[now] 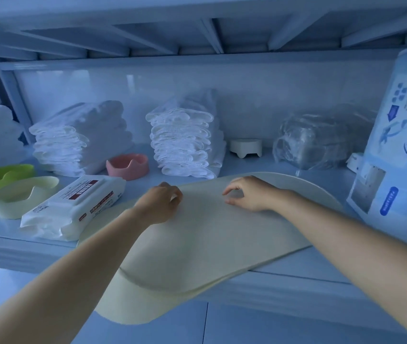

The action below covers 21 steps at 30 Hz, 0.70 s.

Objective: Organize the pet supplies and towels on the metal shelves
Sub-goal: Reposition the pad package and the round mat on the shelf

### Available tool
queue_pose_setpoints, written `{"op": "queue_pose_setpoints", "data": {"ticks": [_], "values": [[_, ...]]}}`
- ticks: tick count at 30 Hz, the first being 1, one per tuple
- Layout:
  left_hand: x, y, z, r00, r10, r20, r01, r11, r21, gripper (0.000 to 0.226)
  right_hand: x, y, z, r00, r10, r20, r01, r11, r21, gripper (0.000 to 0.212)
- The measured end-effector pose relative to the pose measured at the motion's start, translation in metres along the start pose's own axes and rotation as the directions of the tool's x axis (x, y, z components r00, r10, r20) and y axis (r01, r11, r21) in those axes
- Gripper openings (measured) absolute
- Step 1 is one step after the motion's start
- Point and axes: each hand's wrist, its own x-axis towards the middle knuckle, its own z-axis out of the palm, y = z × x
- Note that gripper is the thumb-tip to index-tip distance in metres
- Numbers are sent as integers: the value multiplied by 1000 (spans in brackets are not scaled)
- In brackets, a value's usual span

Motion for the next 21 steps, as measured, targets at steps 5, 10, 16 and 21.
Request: {"op": "queue_pose_setpoints", "data": {"ticks": [5, 10, 16, 21], "values": [[32, -7, 6, 994, -103, 18, 102, 992, 73, 51, 40, 30, -2, 999, 28, 33, -27, 999, -33, 44], [48, -8, 4, 990, -129, 60, 127, 991, 38, 63, 59, 42, -7, 984, 95, 151, -95, 995, -6, 66], [53, -8, -3, 982, -96, 160, 91, 995, 41, 30, 74, 38, -16, 975, 85, 205, -80, 996, -36, 72], [53, -3, -8, 993, -3, 121, -3, 999, 48, 27, 81, 33, -17, 983, 53, 175, -31, 992, -125, 49]]}}
